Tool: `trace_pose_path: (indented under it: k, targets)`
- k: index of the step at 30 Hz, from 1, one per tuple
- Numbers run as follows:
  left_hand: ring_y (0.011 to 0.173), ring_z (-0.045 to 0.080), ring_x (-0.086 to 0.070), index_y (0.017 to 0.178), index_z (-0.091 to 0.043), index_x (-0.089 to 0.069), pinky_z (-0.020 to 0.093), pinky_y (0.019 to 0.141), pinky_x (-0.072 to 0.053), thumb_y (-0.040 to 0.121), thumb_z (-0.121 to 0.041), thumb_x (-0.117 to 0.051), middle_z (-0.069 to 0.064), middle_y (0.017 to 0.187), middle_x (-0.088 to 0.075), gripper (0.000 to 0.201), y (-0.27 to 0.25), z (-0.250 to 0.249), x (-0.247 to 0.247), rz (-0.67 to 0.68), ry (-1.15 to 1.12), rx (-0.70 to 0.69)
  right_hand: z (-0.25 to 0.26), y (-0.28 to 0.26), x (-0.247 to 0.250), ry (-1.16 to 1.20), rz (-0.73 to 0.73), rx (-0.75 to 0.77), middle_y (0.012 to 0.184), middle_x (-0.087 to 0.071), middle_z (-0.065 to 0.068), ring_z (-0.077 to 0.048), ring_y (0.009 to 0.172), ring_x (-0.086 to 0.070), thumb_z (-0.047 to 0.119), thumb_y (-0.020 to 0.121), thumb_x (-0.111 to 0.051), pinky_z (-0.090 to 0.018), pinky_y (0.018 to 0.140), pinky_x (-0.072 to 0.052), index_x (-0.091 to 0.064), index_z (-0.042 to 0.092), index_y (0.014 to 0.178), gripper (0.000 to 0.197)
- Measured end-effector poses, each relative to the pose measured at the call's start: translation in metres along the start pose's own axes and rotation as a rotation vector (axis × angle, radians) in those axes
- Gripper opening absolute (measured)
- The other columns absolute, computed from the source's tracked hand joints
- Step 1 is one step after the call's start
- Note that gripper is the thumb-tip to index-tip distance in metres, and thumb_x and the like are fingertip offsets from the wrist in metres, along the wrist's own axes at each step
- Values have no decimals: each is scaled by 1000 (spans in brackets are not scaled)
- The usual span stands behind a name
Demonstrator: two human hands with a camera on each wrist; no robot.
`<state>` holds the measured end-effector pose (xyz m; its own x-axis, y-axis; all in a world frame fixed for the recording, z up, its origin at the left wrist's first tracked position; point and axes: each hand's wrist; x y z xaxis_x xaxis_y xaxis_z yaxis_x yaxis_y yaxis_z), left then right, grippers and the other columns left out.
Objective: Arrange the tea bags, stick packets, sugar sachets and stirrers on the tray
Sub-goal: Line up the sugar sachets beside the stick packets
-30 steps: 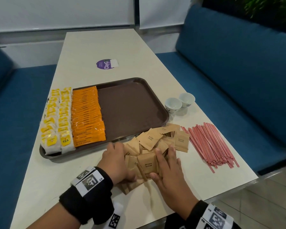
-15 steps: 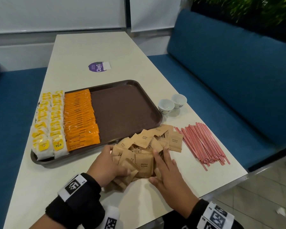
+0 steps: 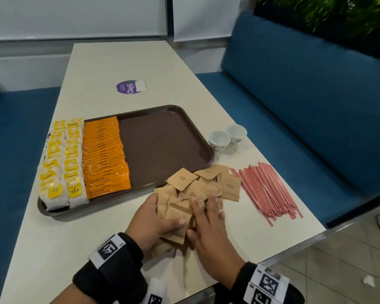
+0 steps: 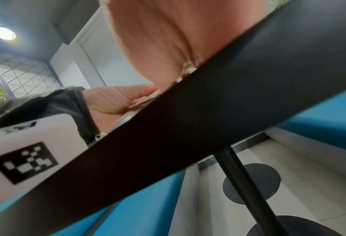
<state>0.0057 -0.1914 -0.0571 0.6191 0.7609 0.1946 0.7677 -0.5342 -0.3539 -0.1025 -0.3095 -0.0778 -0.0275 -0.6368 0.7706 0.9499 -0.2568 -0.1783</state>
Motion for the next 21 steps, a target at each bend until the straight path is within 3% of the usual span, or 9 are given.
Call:
trace_pose_path:
  k: [3, 6, 10, 12, 15, 16, 18, 19, 21]
  targets:
    - [85, 0, -64, 102, -27, -52, 8, 61, -47, 64, -5, -83, -10, 97, -68, 54, -2, -1, -8, 10, 26, -54, 3, -1, 0, 64, 60, 42, 141, 41, 6, -12, 133, 41, 22, 100, -37, -30, 109, 26, 31, 31, 132, 76]
    - [78, -8, -64, 100, -27, -54, 6, 61, -47, 66, 0, -80, -12, 95, -68, 51, -2, -1, -12, 13, 1, -63, 3, -2, 0, 91, 83, 72, 140, 39, 10, -9, 133, 40, 15, 95, -40, -29, 108, 26, 32, 28, 132, 82]
    - [87, 8, -67, 103, -25, -55, 16, 65, -53, 70, 5, -75, -5, 99, -70, 49, -1, 4, -5, -20, -51, -49, -8, -2, -1, 143, 10, 65, 146, 30, 14, -3, 136, 33, 11, 98, -35, -25, 114, 17, 24, 33, 137, 74]
    - [85, 10, -67, 100, -25, -54, 16, 60, -53, 71, 8, -73, -4, 97, -69, 47, -2, 5, 2, -32, -92, -38, -13, -3, 3, 220, -33, 26, 147, 22, 21, 5, 135, 26, 14, 97, -46, -15, 113, 8, 14, 43, 136, 77]
    - [82, 9, -67, 100, -24, -55, 16, 56, -53, 72, 8, -72, -3, 96, -70, 46, -3, 7, 15, -31, -138, -25, -17, -7, 15, 323, -61, -80, 147, 8, 27, 11, 135, 8, 12, 79, -72, 5, 99, -5, 7, 46, 139, 105]
    - [82, 11, -68, 101, -23, -55, 18, 56, -53, 72, 8, -72, 0, 97, -70, 46, -3, 8, 18, -24, -157, -21, -18, -9, 20, 301, -70, -118, 148, 2, 25, 8, 136, 2, 15, 74, -77, 5, 99, -7, 2, 41, 145, 109]
    - [82, 14, -69, 104, -22, -55, 19, 56, -54, 72, 9, -71, 1, 97, -71, 47, -4, 8, 24, 0, -193, -10, -19, -12, 29, 134, -113, -195, 149, -14, 16, -3, 138, -13, 32, 66, -83, -13, 109, -18, -8, 31, 149, 112]
    - [79, 14, -70, 104, -21, -56, 20, 55, -54, 72, 9, -71, 0, 95, -71, 47, -4, 8, 26, 12, -210, -7, -19, -14, 32, 12, -124, -241, 144, -22, 13, -7, 134, -21, 42, 64, -82, -21, 108, -22, -14, 30, 148, 109]
    - [76, 14, -71, 104, -19, -56, 22, 56, -54, 72, 9, -71, 2, 92, -73, 46, -4, 7, 29, 44, -241, -9, -16, -14, 35, -188, -97, -317, 131, -33, 12, -9, 124, -30, 57, 61, -77, -26, 99, -27, -29, 31, 140, 96]
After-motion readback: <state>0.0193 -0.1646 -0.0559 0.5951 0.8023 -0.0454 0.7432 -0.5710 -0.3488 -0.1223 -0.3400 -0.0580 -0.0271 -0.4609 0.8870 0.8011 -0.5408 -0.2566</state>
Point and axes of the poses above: each hand's wrist, its own y-axis towards the middle knuckle, its own x-axis out of the back of the hand, z = x × y
